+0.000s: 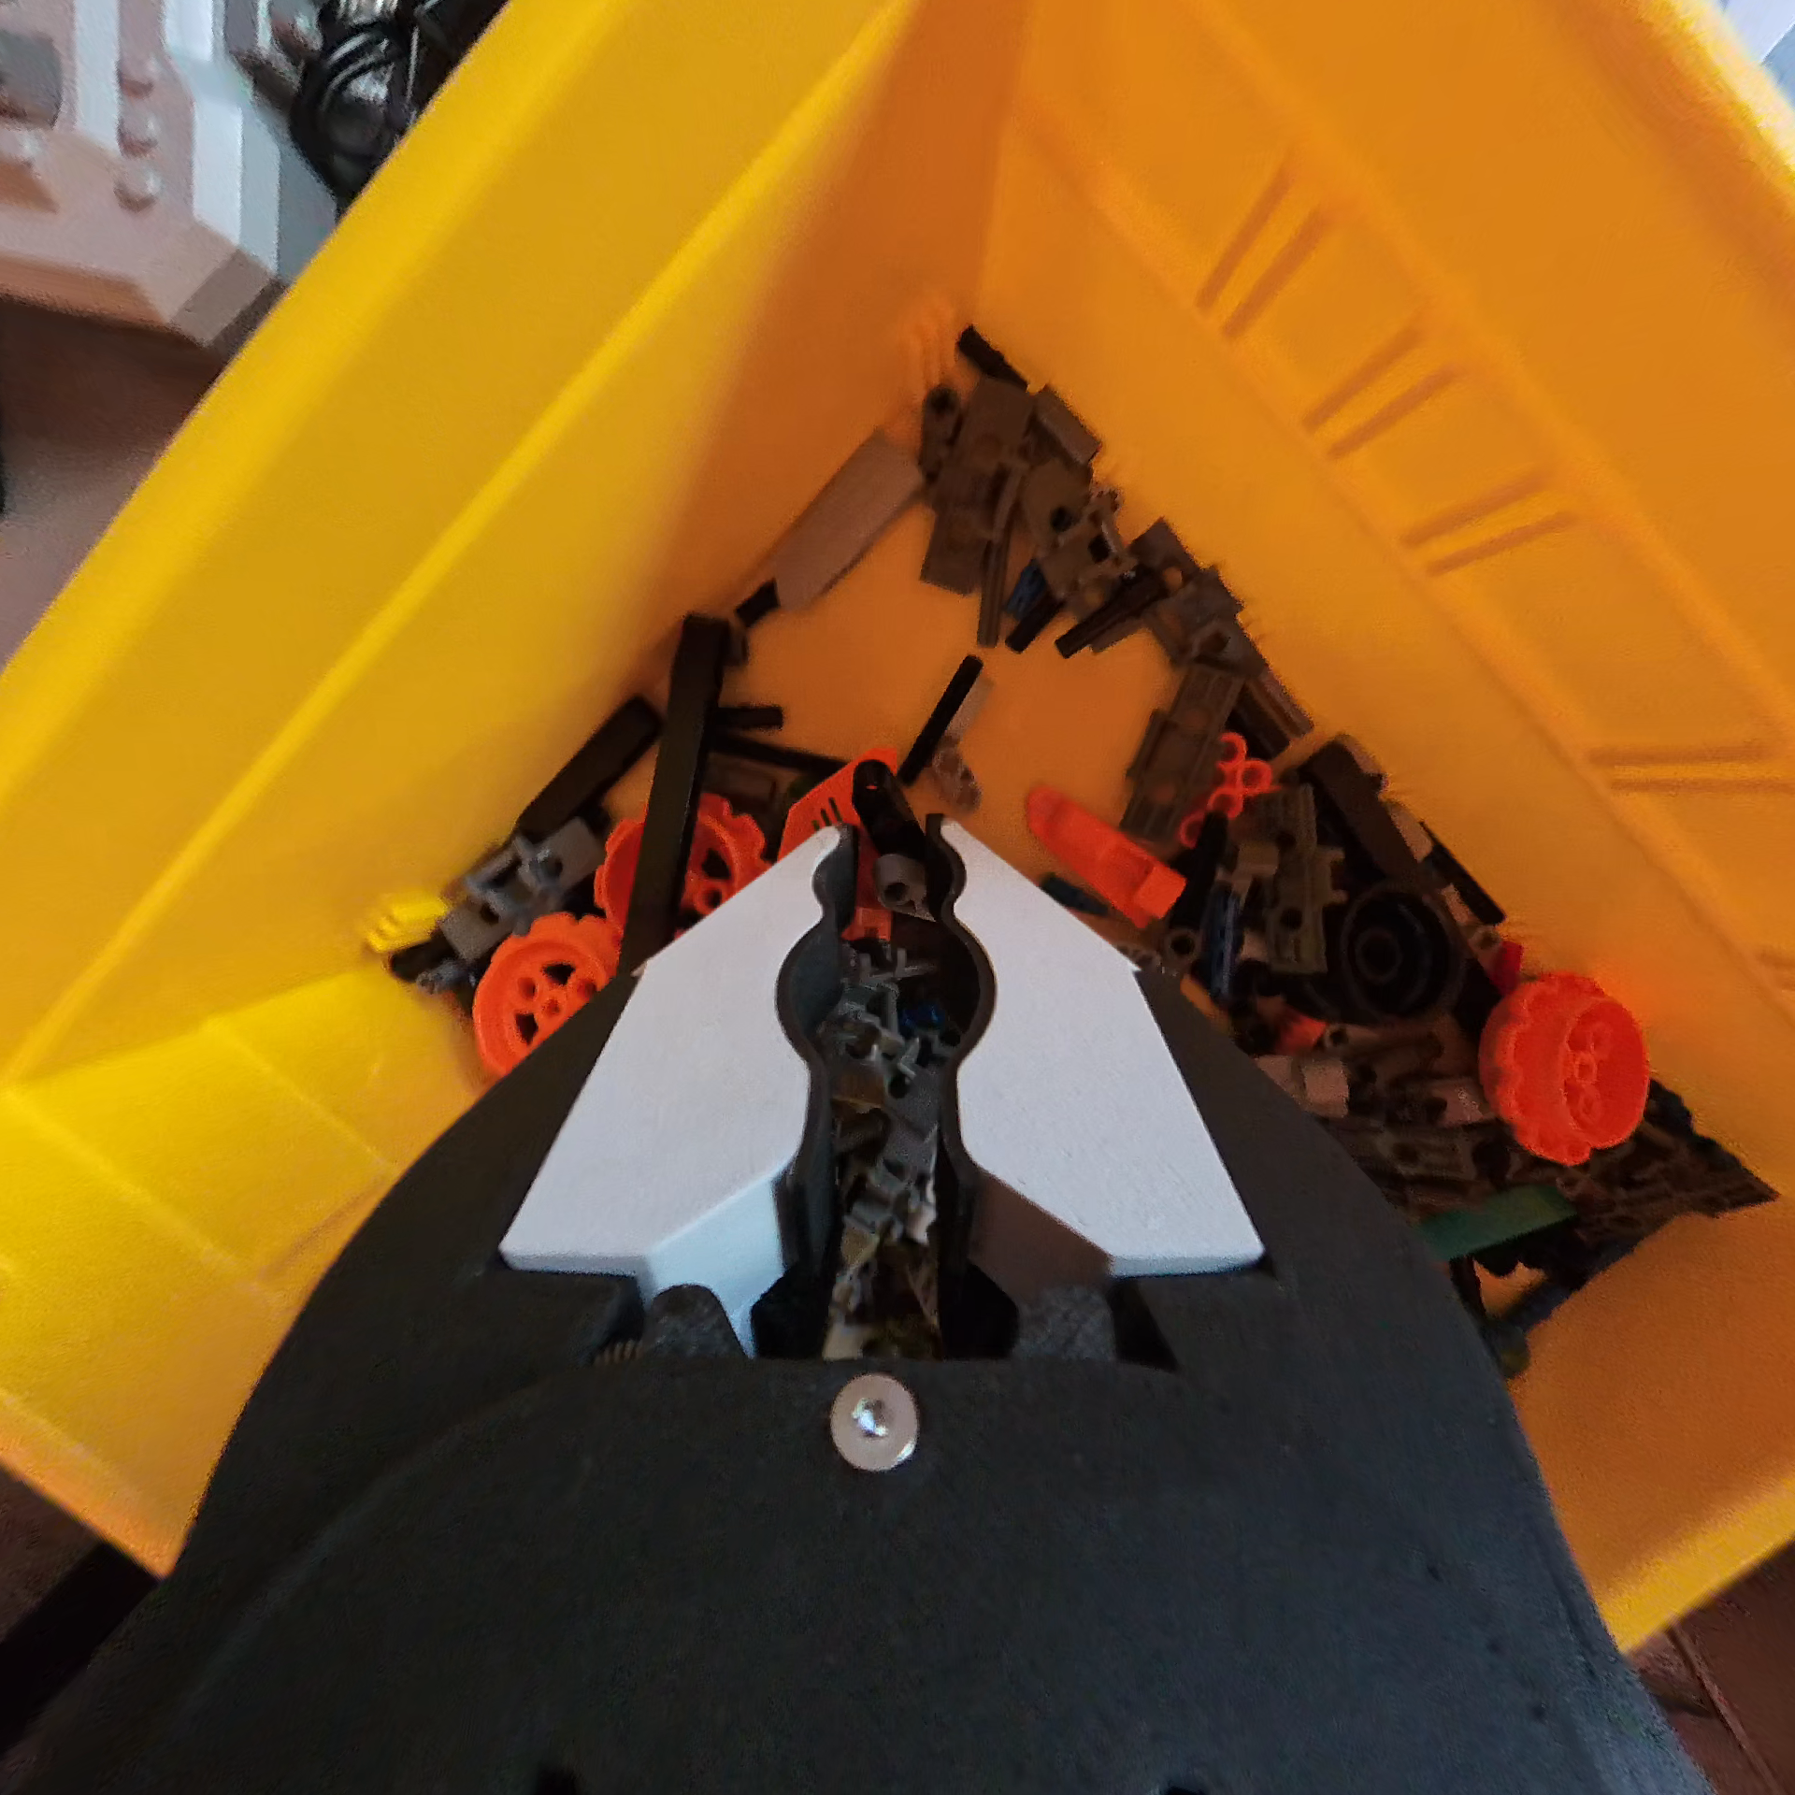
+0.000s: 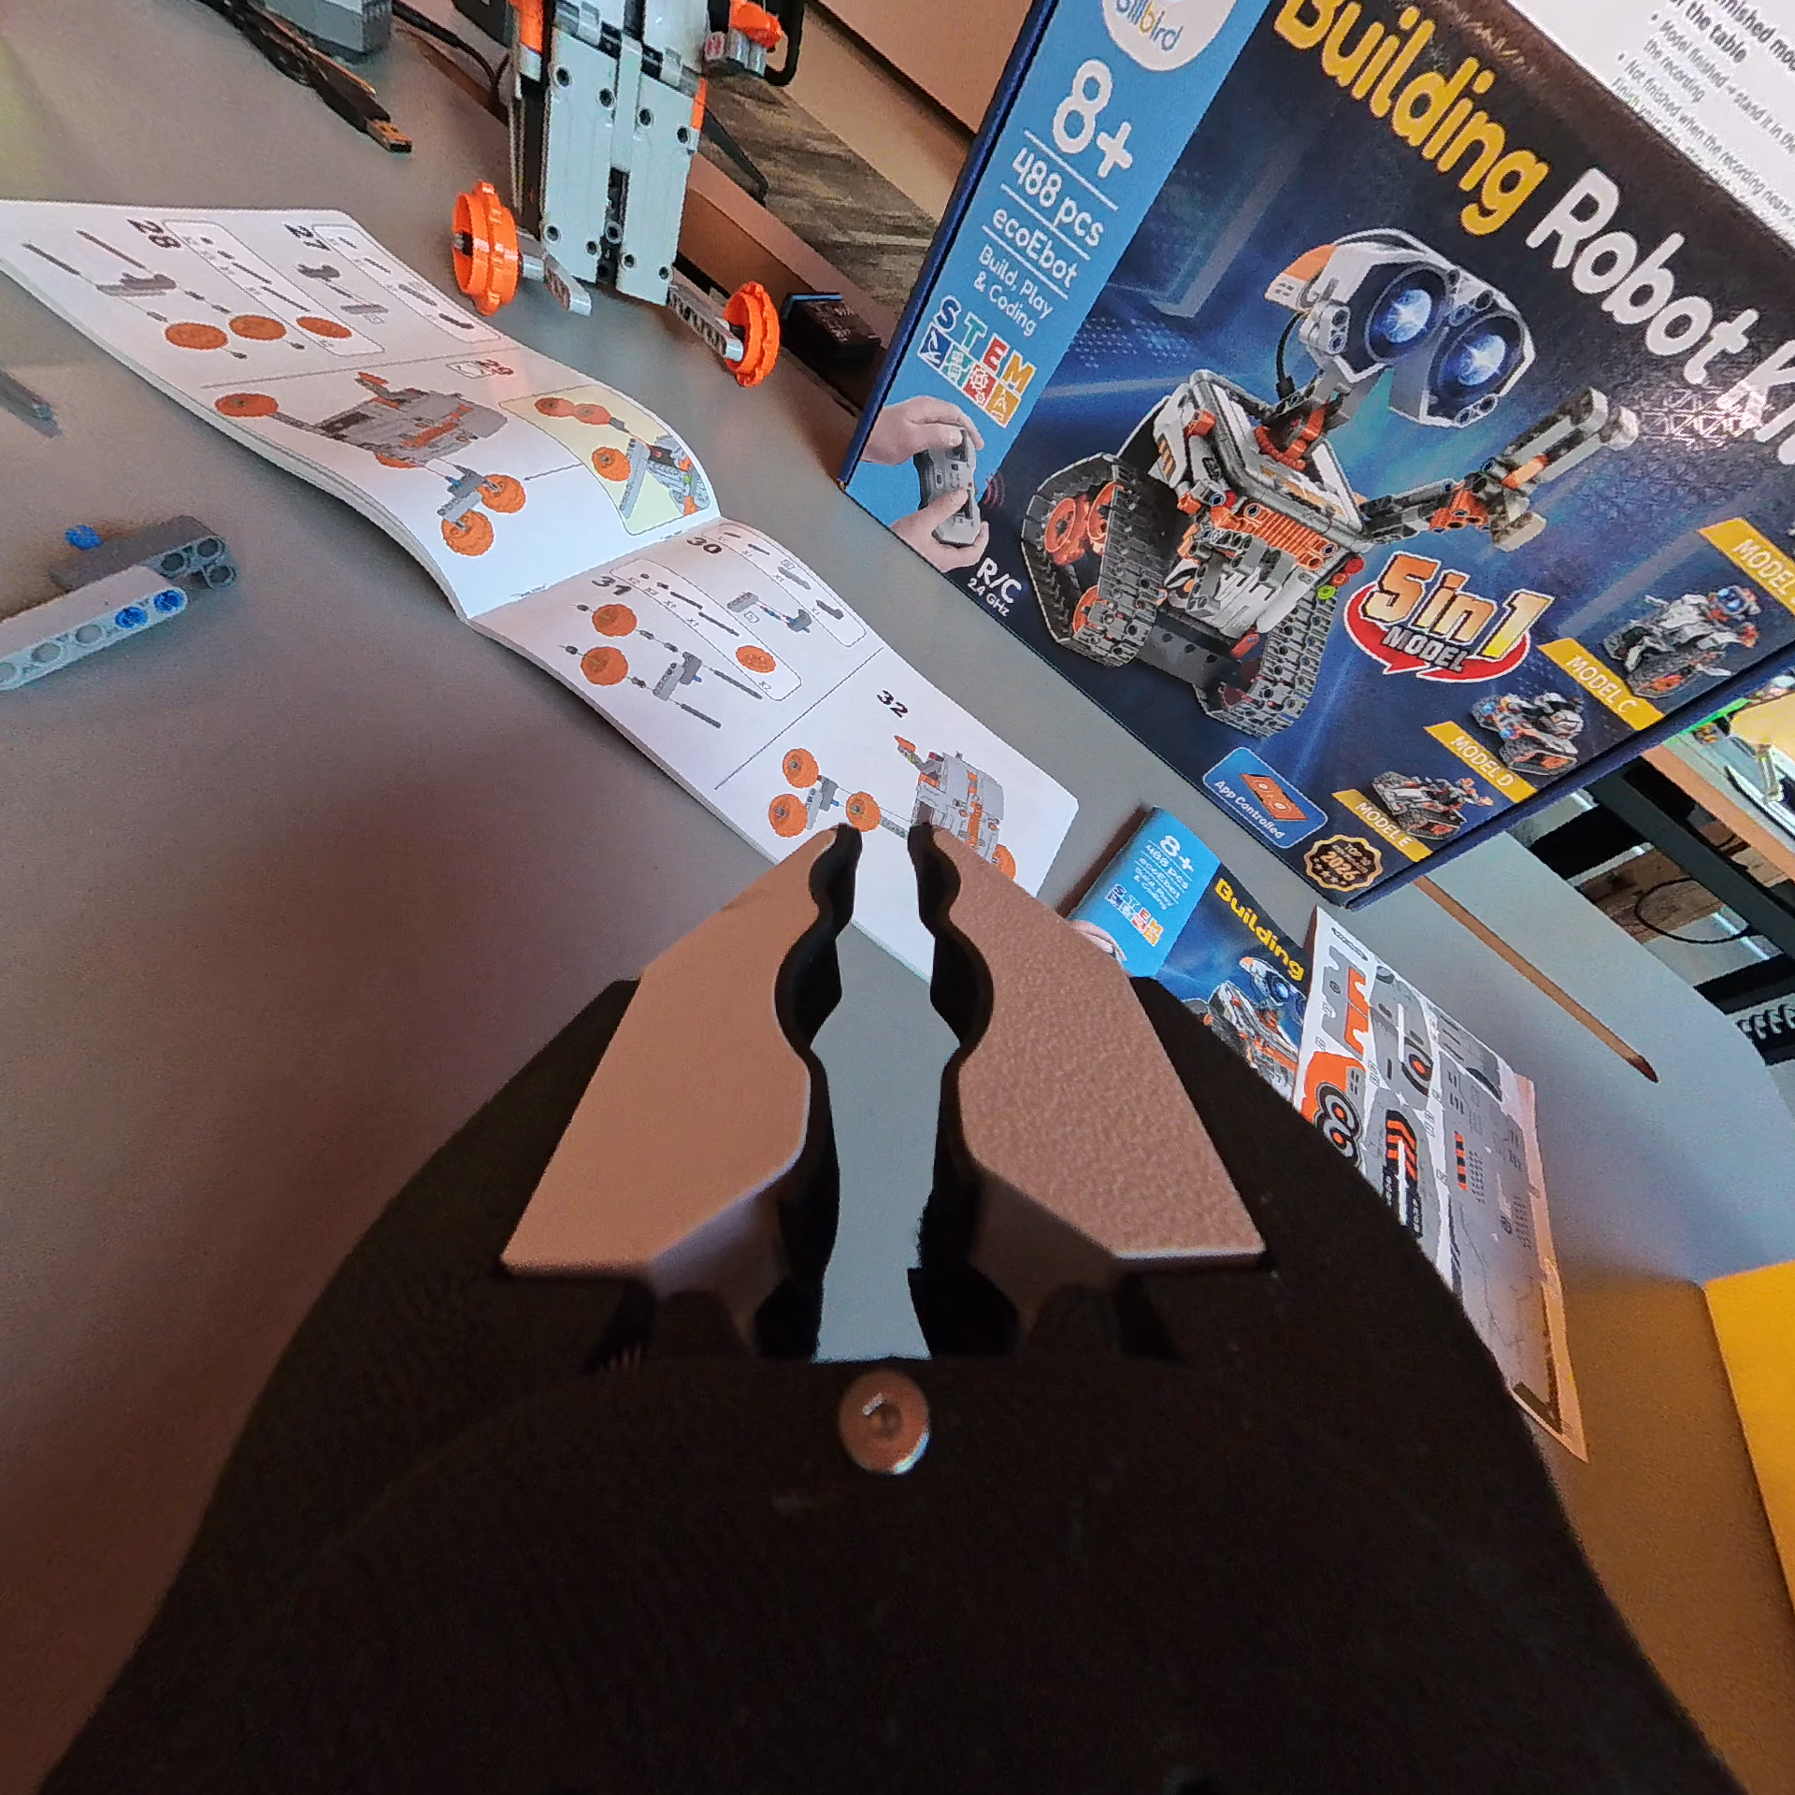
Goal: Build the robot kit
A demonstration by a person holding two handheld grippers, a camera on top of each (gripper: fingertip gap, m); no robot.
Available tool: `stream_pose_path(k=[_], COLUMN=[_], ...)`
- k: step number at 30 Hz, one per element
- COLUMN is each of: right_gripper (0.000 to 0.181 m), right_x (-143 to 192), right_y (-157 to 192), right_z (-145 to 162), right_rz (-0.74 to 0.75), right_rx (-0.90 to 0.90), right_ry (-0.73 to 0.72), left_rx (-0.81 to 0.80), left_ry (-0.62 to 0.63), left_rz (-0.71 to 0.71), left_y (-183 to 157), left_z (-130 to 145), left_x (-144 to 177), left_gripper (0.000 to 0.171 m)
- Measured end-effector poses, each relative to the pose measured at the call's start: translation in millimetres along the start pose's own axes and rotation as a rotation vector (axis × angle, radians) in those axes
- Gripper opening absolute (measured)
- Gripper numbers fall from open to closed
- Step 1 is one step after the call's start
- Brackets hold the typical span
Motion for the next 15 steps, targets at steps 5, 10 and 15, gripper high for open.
stream_pose_path(k=[5, 10, 15], right_gripper=[0.011, 0.011, 0.010], right_x=[-1, 0, -1], right_y=[0, -1, 0], right_z=[1, 1, 2], right_rz=[-0.001, 0.006, 0.003], right_rx=[0.004, -0.002, 0.005], right_ry=[0.008, 0.007, 0.011], left_rx=[0.120, 0.056, 0.060], left_ry=[-0.019, -0.048, -0.028], left_rz=[0.084, -0.057, -0.147], left_y=[-6, 5, 20], left_z=[4, -6, -10], left_x=[16, 32, 39], left_gripper=[0.019, 0.032, 0.033])
Point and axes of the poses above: each gripper's, where its closed fingertips meet, x back along the fingers, z out of its underside, y = z × x across the jaws, the point moved 6 cm from there along x, back along the fingers, and after that the axes turned 11 degrees about -y, right-handed, at the moved point
